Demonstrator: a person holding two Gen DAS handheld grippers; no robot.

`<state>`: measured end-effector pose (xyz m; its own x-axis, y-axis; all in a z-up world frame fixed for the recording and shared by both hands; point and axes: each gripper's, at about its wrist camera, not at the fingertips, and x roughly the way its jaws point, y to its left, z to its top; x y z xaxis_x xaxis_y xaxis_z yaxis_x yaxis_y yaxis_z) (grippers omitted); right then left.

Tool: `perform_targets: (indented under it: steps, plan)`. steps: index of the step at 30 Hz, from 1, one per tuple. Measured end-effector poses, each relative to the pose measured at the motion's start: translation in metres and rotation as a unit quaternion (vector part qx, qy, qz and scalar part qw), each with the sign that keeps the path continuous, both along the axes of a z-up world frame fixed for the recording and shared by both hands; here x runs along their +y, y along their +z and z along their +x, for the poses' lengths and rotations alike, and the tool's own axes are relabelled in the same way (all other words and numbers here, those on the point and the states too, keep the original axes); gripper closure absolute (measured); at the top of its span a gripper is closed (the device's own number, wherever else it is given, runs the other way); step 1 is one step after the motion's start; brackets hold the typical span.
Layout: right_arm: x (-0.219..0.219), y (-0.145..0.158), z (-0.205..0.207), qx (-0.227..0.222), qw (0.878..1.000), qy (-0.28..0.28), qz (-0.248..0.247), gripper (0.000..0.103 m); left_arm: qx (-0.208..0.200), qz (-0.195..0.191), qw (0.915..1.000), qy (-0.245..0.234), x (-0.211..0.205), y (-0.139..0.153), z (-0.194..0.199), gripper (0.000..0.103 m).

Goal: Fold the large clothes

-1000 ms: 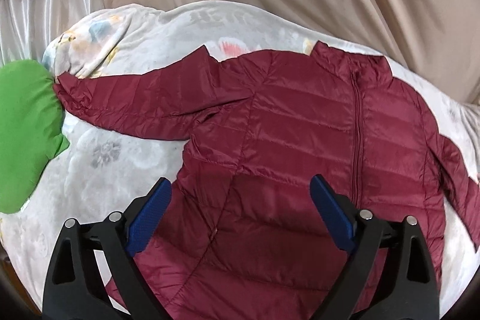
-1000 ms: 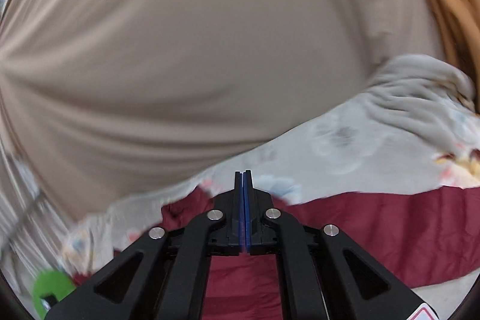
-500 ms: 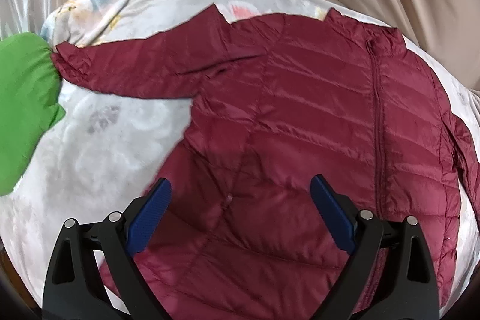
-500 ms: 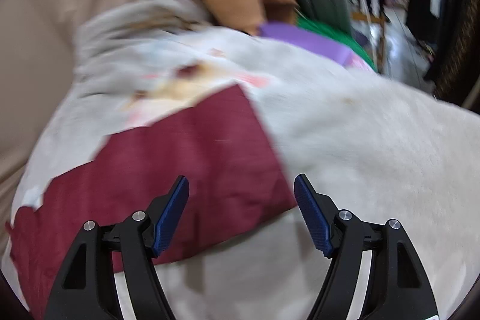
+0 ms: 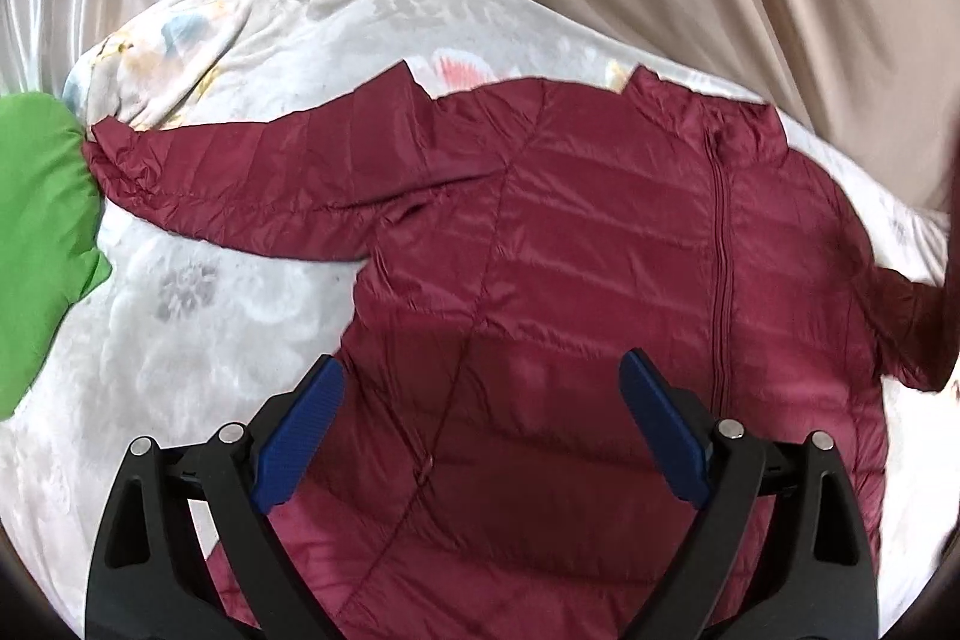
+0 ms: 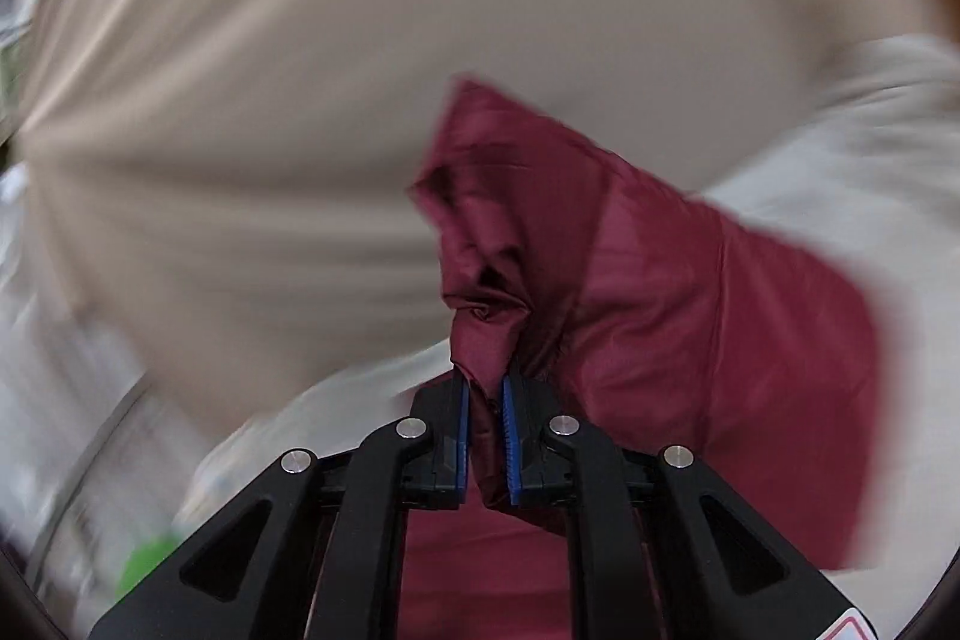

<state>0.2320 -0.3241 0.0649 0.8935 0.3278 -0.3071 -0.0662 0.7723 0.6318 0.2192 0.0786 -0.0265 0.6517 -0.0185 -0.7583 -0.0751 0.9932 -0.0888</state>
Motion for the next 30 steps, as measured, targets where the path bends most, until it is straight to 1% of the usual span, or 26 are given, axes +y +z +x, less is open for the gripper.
perform_targets:
  steps: [1,2,3,4,6,7,8,10,12,13,15,16,17,18,19,20,21,22,23,24,25,26,27,28,29,30]
  plan:
    - [0.03,-0.007,0.015,0.005,0.999,0.032,0.004,0.087,-0.001,-0.009,1.0,0.001,0.005,0.001,0.003,0.012]
    - [0.067,-0.02,0.031,0.018,0.998,0.067,-0.001,0.08,0.0,-0.018,0.9998,0.001,0.008,0.002,0.006,0.012]
    - [0.102,-0.036,0.047,0.037,0.994,0.102,-0.012,0.076,0.001,-0.03,0.9996,-0.002,0.012,0.002,0.008,0.012]
    - [0.133,-0.056,0.058,0.062,0.99,0.126,-0.026,0.074,0.009,-0.05,0.9987,-0.006,0.017,0.001,0.015,0.012]
    - [0.171,-0.087,0.06,0.101,0.983,0.15,-0.042,0.074,0.018,-0.07,0.9973,-0.011,0.021,-0.002,0.023,0.012]
    - [0.176,-0.095,0.052,0.103,0.982,0.151,-0.041,0.073,0.024,-0.088,0.9957,-0.014,0.024,-0.005,0.03,0.012]
    - [0.173,-0.1,0.042,0.101,0.983,0.145,-0.038,0.066,0.028,-0.101,0.9944,-0.016,0.025,-0.008,0.035,0.012]
    - [0.151,-0.103,0.012,0.102,0.989,0.106,-0.033,0.052,0.035,-0.128,0.9909,-0.022,0.02,-0.017,0.046,0.012]
    - [0.112,-0.11,-0.021,0.119,0.992,0.049,-0.02,0.049,0.05,-0.149,0.9872,-0.028,0.012,-0.031,0.059,0.012]
    - [0.102,-0.11,-0.038,0.131,0.991,0.028,-0.016,0.048,0.062,-0.162,0.9844,-0.033,0.004,-0.044,0.069,0.012]
    - [0.058,-0.122,-0.056,0.159,0.987,-0.02,-0.003,0.048,0.084,-0.177,0.98,-0.036,-0.007,-0.06,0.08,0.013]
    - [0.032,-0.129,-0.065,0.174,0.983,-0.051,0.007,0.048,0.106,-0.193,0.975,-0.034,-0.015,-0.073,0.088,0.017]
    - [0.012,-0.132,-0.068,0.18,0.981,-0.074,0.018,0.048,0.115,-0.198,0.9729,-0.031,-0.017,-0.08,0.09,0.024]
    - [0.002,-0.135,-0.069,0.179,0.98,-0.087,0.024,0.048,0.123,-0.204,0.9709,-0.027,-0.021,-0.086,0.092,0.028]
    - [-0.016,-0.138,-0.066,0.184,0.977,-0.107,0.027,0.048,0.122,-0.195,0.9731,-0.017,-0.026,-0.089,0.094,0.042]
    - [-0.027,-0.142,-0.064,0.19,0.974,-0.118,0.029,0.047,0.118,-0.188,0.975,-0.016,-0.028,-0.089,0.092,0.065]
    - [-0.04,-0.15,-0.059,0.198,0.971,-0.126,0.035,0.047,0.114,-0.185,0.9759,-0.021,-0.031,-0.088,0.094,0.079]
    - [-0.046,-0.155,-0.053,0.207,0.968,-0.133,0.039,0.047,0.109,-0.197,0.9733,-0.042,-0.034,-0.084,0.098,0.1]
    - [-0.049,-0.161,-0.047,0.211,0.967,-0.136,0.045,0.047,0.101,-0.208,0.9714,-0.055,-0.035,-0.078,0.102,0.1]
    - [-0.054,-0.165,-0.044,0.214,0.966,-0.135,0.049,0.051,0.085,-0.204,0.9736,-0.057,-0.035,-0.069,0.105,0.1]
    - [-0.054,-0.165,-0.034,0.218,0.967,-0.126,0.051,0.072,0.054,-0.188,0.9787,-0.061,-0.035,-0.052,0.109,0.101]
    - [-0.051,-0.161,-0.026,0.217,0.969,-0.106,0.047,0.098,0.024,-0.174,0.9825,-0.063,-0.033,-0.036,0.111,0.101]
    - [-0.045,-0.15,-0.021,0.201,0.975,-0.091,0.039,0.097,-0.012,-0.167,0.9836,-0.066,-0.03,-0.016,0.115,0.101]
    - [-0.037,-0.137,-0.025,0.166,0.981,-0.091,0.034,0.097,-0.028,-0.166,0.9834,-0.067,-0.028,-0.008,0.117,0.101]
    - [-0.033,-0.12,-0.034,0.121,0.988,-0.096,0.029,0.098,-0.043,-0.159,0.9841,-0.067,-0.027,0.0,0.12,0.101]
    - [-0.03,-0.107,-0.041,0.086,0.991,-0.098,0.022,0.098,-0.053,-0.143,0.9856,-0.073,-0.028,0.002,0.126,0.1]
